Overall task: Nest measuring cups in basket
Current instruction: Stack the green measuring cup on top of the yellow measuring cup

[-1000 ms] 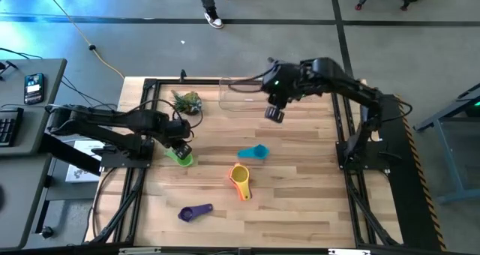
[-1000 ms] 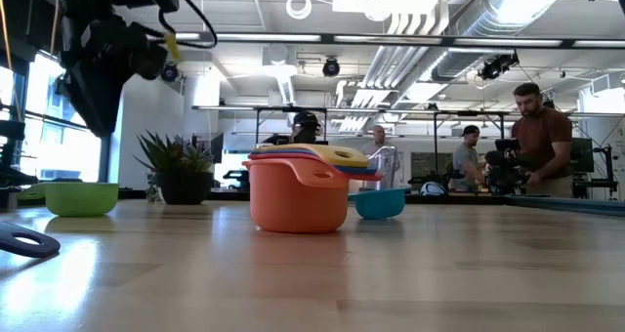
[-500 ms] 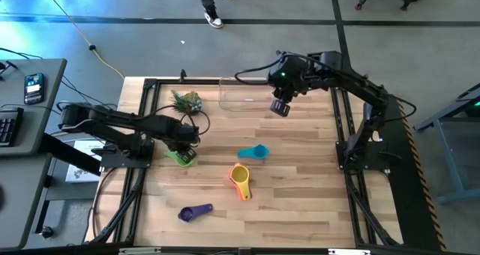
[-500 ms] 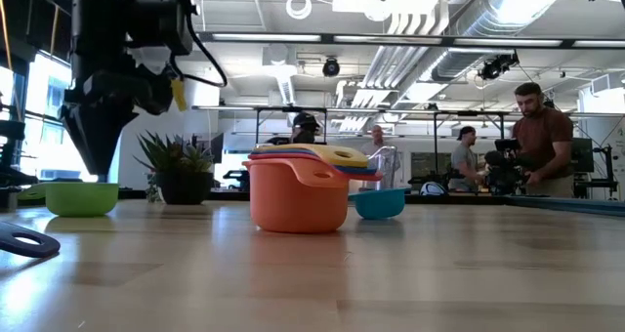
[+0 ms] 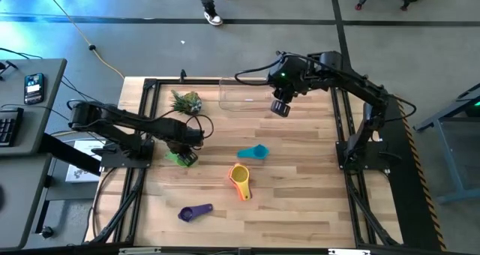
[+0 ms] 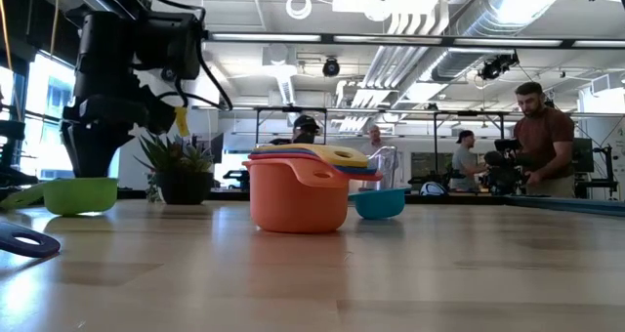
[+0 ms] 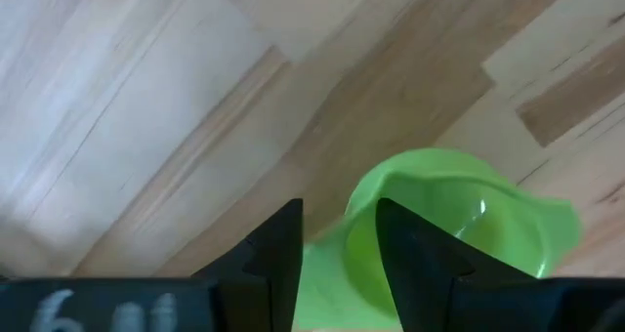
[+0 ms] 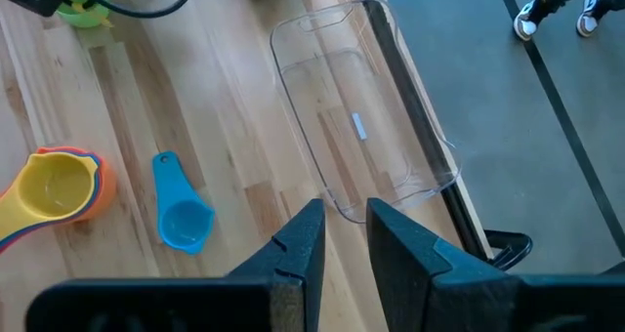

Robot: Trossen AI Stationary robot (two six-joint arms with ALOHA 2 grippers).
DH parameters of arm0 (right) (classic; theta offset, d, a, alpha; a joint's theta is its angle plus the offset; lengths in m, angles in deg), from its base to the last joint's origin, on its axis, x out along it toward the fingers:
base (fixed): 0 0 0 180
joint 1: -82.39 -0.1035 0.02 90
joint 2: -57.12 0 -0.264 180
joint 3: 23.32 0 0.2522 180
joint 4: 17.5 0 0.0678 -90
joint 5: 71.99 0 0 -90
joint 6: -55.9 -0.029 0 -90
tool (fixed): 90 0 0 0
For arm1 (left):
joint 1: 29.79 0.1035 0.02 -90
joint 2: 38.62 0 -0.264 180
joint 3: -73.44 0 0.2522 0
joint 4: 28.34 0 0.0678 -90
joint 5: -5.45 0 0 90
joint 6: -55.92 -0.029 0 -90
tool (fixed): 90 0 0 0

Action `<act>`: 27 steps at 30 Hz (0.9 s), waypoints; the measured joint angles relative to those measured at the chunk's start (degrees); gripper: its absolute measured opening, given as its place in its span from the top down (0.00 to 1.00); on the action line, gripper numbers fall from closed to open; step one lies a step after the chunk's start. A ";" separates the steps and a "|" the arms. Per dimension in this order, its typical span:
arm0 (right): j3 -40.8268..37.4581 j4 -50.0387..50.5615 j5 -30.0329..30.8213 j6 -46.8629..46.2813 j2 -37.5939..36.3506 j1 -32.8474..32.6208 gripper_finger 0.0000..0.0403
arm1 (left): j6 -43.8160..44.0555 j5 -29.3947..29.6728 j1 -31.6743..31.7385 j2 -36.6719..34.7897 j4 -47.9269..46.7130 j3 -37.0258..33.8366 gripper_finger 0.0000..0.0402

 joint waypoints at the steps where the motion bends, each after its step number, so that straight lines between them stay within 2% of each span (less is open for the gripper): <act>1: 0.00 0.00 0.13 -0.01 -0.01 0.00 0.82 | 0.02 0.00 -0.02 0.25 0.61 0.00 0.72; 13: 0.00 0.00 0.27 -5.18 0.01 0.00 0.82 | 0.05 -0.09 -0.34 0.48 2.20 0.07 0.97; 20: 0.00 0.00 0.26 -10.85 0.01 -0.07 0.82 | 3.02 -1.10 -0.65 0.08 2.00 0.56 0.98; 27: 0.00 0.00 1.47 -16.99 0.01 -0.07 0.82 | 5.97 -1.07 -2.14 -1.94 1.98 4.39 0.99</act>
